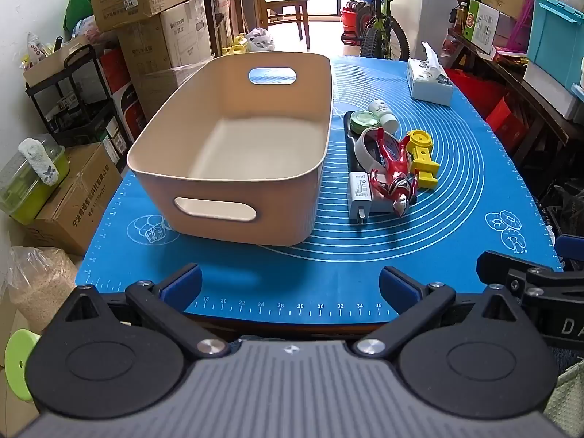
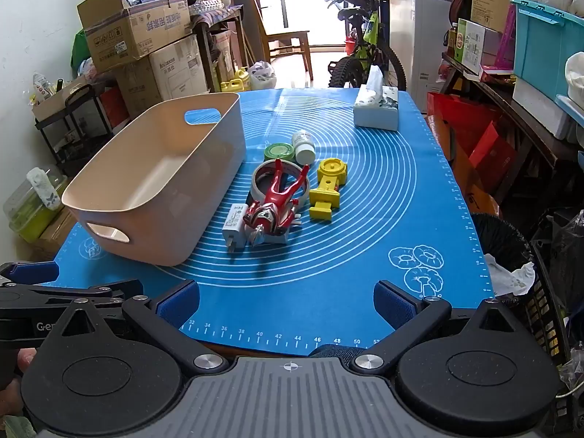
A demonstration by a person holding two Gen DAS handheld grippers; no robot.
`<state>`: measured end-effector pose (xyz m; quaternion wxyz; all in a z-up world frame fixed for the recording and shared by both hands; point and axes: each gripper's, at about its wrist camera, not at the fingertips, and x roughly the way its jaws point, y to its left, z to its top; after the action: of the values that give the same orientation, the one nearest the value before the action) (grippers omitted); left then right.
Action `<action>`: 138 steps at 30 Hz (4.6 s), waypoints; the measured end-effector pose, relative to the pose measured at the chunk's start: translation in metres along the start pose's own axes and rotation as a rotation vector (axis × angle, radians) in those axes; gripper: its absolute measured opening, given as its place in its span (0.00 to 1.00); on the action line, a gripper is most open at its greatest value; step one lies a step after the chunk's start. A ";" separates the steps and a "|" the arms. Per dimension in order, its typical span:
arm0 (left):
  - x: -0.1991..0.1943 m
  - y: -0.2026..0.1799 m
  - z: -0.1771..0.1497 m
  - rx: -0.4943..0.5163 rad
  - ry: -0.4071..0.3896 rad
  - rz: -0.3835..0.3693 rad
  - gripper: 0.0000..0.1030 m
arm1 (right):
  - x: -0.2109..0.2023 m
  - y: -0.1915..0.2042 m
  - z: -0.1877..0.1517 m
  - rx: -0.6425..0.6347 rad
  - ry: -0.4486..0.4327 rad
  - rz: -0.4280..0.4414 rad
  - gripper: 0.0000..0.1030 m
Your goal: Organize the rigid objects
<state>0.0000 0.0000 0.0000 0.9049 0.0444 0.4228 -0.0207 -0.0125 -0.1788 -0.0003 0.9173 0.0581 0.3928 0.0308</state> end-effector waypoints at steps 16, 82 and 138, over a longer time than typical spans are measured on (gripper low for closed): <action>0.000 0.000 0.000 0.000 0.001 0.000 0.99 | 0.000 0.000 0.000 -0.001 0.000 -0.001 0.98; 0.000 0.000 0.000 0.000 0.002 0.000 0.99 | 0.000 0.001 0.000 0.001 0.004 -0.001 0.98; -0.003 0.127 0.142 -0.046 -0.080 0.157 0.99 | 0.057 -0.007 0.092 0.077 -0.060 0.010 0.96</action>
<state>0.1162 0.1120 0.1014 0.9207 0.0558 0.3820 0.0580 0.0939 -0.1878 0.0206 0.9255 0.0966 0.3658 0.0186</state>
